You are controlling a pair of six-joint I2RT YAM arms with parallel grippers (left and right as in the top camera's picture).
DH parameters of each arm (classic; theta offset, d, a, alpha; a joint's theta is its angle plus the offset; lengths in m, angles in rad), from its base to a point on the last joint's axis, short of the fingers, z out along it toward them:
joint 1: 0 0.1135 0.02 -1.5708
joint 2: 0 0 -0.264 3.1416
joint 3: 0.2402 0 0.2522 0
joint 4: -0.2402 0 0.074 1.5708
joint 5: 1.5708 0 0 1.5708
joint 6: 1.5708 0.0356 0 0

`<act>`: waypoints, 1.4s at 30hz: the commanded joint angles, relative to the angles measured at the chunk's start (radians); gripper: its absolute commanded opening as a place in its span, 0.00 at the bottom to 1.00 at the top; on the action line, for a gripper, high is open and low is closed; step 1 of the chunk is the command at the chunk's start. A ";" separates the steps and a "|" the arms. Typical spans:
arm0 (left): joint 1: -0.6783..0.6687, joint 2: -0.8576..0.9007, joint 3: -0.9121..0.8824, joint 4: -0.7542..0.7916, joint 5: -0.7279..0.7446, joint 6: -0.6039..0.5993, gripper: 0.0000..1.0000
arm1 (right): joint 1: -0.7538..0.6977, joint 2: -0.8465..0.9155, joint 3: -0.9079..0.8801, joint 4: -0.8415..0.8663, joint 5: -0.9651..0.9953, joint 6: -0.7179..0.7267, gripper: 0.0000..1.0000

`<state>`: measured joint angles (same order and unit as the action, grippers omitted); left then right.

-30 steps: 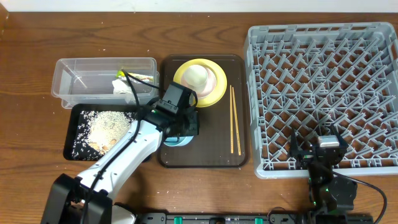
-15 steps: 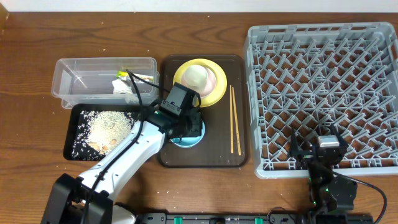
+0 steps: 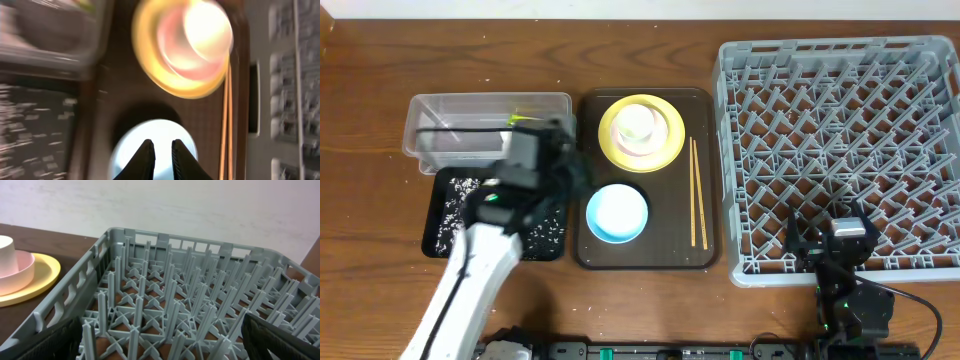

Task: Sort waste into correct bins and load items into the dishwasher rack

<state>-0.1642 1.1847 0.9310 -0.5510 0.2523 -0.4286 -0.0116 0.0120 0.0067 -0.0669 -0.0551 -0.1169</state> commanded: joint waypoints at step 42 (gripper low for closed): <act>0.277 -0.141 0.023 -0.145 -0.011 0.027 0.95 | 0.146 1.176 1.176 -0.779 -0.411 0.325 0.99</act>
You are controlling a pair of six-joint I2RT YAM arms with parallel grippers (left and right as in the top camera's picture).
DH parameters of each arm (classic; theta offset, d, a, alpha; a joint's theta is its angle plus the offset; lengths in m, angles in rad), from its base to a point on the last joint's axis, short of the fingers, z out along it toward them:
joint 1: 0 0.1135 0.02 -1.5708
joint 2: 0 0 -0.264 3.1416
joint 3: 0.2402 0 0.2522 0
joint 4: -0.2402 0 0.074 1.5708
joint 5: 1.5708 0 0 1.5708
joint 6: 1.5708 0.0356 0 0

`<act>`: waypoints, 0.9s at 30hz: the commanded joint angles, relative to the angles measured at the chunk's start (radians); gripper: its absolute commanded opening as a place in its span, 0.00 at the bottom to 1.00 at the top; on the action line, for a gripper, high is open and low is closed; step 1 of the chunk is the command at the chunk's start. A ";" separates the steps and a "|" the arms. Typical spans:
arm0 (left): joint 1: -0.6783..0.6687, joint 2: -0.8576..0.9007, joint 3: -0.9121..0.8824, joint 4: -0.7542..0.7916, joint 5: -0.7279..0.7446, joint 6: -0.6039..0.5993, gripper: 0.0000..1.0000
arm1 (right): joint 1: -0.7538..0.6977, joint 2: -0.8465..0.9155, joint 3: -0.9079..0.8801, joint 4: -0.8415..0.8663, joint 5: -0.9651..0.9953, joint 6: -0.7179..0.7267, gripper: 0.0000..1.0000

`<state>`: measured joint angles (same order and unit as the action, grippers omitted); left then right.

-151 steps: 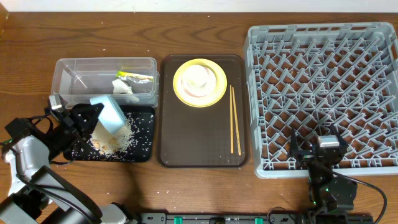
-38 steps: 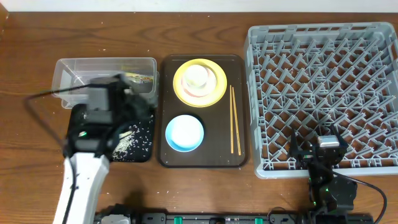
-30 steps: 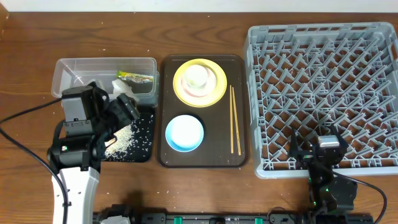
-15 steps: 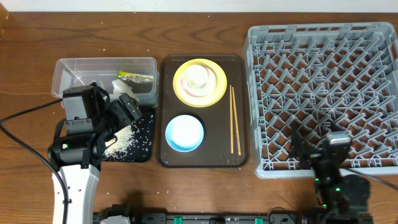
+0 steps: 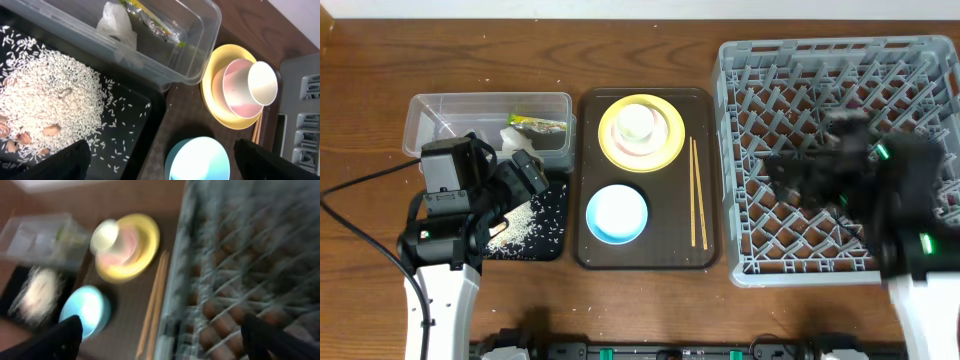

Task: Sort waste into correct bins and load items into the dishwasher rack
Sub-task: 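Move the right gripper over the wooden chopsticks on the brown tray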

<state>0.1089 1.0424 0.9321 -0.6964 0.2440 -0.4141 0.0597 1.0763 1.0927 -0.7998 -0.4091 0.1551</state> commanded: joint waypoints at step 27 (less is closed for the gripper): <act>0.004 0.002 0.022 0.000 -0.002 0.012 0.95 | 0.552 0.734 0.143 0.198 0.326 0.391 0.33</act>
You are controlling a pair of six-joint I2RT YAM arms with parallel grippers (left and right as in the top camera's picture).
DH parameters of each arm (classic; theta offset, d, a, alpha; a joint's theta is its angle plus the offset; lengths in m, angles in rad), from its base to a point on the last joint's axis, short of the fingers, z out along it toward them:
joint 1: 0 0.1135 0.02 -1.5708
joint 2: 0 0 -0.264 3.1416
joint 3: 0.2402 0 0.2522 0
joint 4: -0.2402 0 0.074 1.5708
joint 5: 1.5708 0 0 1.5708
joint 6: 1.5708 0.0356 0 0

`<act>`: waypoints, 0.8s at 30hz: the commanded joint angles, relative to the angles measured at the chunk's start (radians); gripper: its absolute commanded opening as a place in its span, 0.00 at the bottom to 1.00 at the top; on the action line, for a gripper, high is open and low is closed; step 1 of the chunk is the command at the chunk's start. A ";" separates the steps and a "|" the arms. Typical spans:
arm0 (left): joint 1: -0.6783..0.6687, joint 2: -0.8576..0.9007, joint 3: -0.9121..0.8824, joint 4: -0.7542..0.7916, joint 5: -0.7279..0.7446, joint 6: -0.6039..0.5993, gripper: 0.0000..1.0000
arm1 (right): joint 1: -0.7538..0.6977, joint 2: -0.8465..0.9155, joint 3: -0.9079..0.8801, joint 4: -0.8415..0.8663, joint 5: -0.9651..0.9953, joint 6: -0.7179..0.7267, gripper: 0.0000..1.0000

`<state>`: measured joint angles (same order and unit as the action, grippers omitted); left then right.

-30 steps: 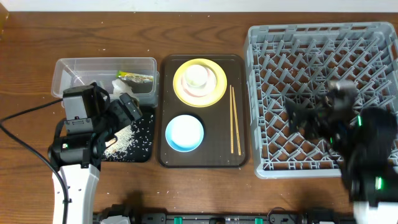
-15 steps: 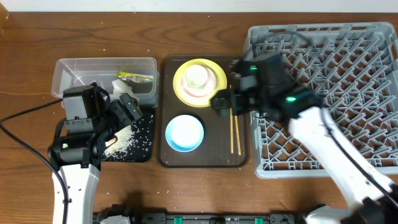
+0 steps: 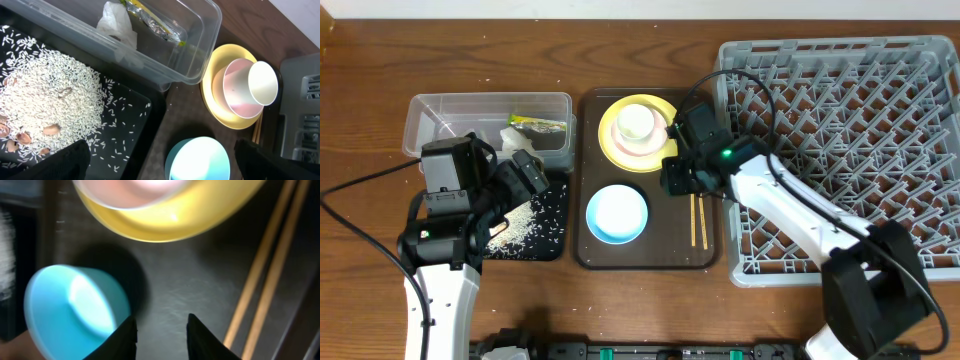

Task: Sort waste into correct bins and load items into the dishwasher rack
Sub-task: 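Move the right gripper over the wooden chopsticks on the brown tray, then close the right gripper on one chopstick and lift it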

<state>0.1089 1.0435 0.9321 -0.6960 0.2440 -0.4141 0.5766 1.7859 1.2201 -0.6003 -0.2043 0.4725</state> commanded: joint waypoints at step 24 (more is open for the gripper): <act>0.004 0.000 0.022 0.000 -0.002 0.013 0.95 | 0.085 0.122 -0.042 -0.006 0.366 0.095 0.38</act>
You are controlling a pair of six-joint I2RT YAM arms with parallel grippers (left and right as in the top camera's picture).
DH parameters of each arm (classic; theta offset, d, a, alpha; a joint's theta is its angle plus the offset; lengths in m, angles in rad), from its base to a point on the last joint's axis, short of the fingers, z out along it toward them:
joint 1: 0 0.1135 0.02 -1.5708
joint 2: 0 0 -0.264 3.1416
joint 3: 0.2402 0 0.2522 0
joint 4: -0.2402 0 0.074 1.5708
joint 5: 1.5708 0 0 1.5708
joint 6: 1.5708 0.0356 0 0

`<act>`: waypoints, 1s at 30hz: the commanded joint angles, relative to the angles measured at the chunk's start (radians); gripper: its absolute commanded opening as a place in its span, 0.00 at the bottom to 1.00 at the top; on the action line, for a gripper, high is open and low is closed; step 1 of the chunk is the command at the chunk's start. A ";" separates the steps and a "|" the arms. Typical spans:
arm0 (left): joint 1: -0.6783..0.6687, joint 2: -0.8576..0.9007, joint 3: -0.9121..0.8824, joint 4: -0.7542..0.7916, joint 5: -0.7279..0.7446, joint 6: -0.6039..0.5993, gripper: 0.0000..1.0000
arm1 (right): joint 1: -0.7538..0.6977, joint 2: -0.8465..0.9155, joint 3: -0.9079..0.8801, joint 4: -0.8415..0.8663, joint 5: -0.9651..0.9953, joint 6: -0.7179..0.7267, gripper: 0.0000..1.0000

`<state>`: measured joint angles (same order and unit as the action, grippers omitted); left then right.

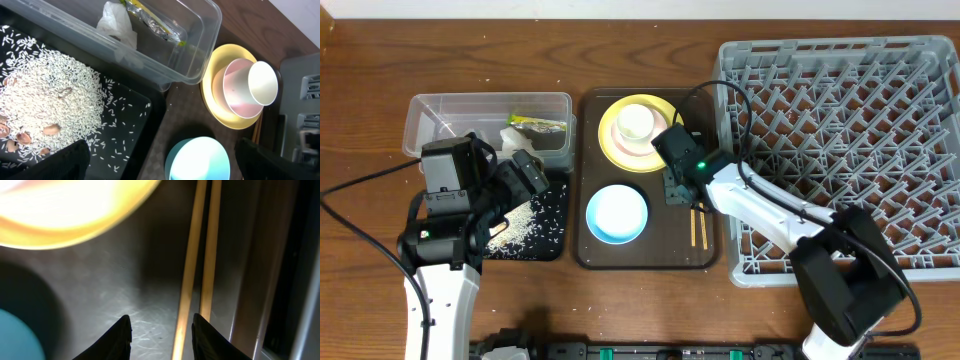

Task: Sort waste into correct bins and load items into the dishwasher rack
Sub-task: 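Close the right gripper on one chopstick and lift it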

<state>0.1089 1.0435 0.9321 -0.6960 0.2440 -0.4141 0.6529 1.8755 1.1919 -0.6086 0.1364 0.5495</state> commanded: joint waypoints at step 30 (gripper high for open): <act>0.004 0.000 0.022 0.000 -0.002 0.013 0.95 | -0.006 0.047 0.015 -0.025 0.016 -0.042 0.01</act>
<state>0.1089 1.0435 0.9321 -0.6960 0.2440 -0.4141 0.6518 1.9224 1.1820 -0.6151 0.1490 0.5259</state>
